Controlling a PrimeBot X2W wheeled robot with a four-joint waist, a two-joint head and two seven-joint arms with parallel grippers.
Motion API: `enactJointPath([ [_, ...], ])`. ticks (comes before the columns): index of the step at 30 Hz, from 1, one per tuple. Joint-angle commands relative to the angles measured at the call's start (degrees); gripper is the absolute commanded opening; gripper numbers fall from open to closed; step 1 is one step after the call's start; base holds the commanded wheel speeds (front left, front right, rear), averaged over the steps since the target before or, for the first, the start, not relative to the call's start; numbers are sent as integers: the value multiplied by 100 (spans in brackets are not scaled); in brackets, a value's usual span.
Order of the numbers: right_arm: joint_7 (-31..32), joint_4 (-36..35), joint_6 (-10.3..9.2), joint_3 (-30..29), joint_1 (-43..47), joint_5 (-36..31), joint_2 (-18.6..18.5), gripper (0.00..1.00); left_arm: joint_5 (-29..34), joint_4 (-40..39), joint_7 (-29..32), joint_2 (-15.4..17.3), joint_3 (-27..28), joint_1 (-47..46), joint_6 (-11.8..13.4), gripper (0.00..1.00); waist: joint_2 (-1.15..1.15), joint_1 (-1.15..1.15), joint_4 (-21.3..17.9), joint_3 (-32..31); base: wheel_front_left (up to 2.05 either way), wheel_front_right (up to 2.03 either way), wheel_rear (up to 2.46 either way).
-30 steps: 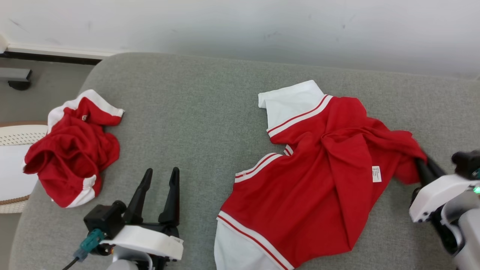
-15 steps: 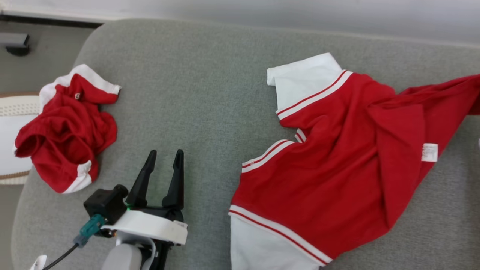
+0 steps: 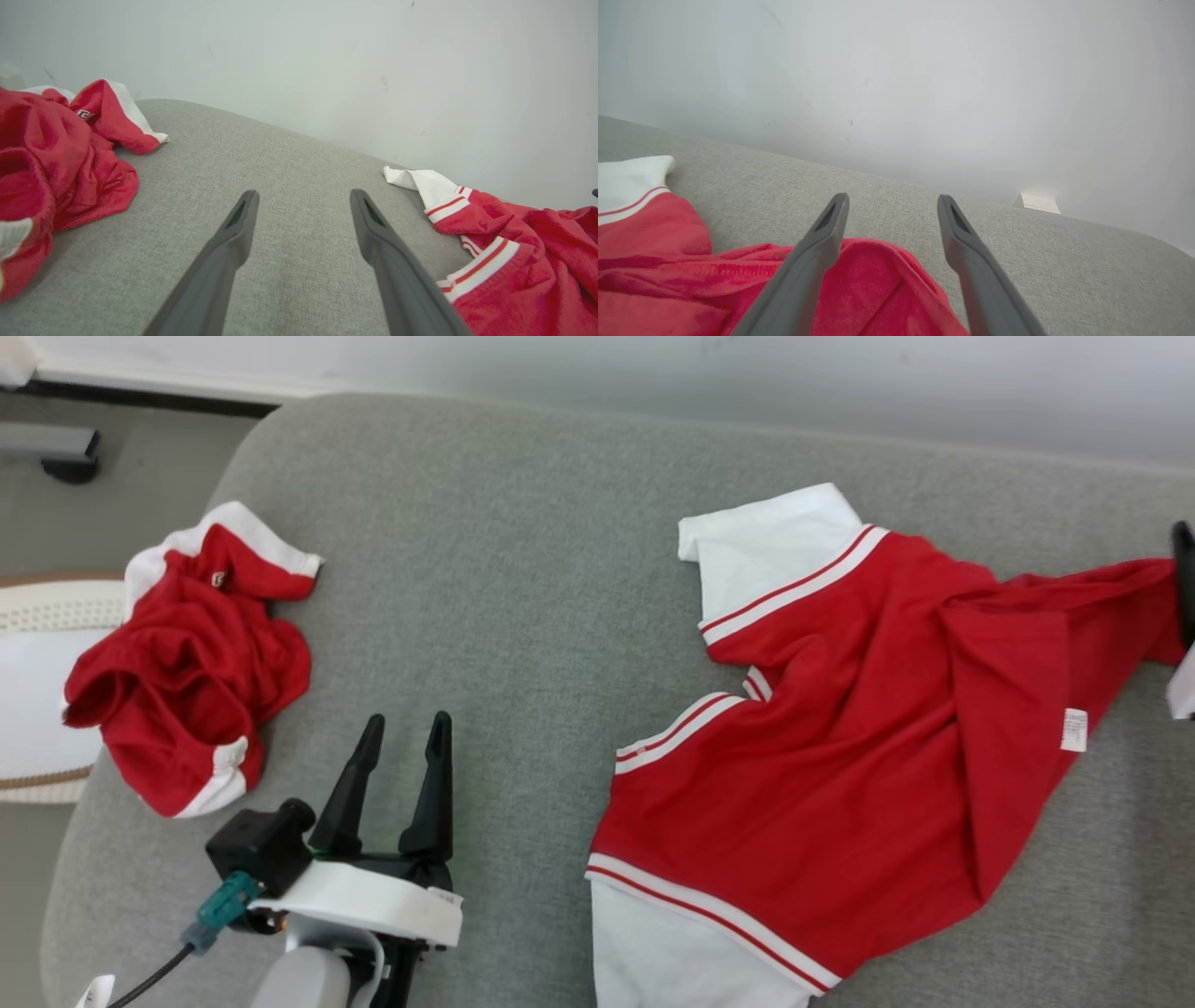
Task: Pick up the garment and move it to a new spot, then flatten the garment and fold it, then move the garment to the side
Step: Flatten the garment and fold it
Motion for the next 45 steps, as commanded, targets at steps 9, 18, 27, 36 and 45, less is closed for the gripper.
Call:
enactJointPath([
  [9,-29,-653,-3,500,785,755,550,100,135,83,-4,23,-35,235,3,100,0,0,-352,-617,0,0,0],
  [18,753,-967,-3,902,1192,1779,660,100,155,92,-4,23,-75,250,-20,100,0,0,-257,-690,0,0,0],
  [27,1172,-613,-2,1042,981,2282,565,100,52,78,-4,23,-117,191,-39,100,0,0,-20,-543,0,0,0],
  [36,1375,-94,-2,1085,749,2653,715,80,11,52,-4,23,-118,152,-13,100,0,0,104,-437,0,0,0],
  [45,887,-286,-2,1334,702,2862,669,0,10,84,-4,23,-72,193,25,100,0,0,1,-516,0,0,0],
])
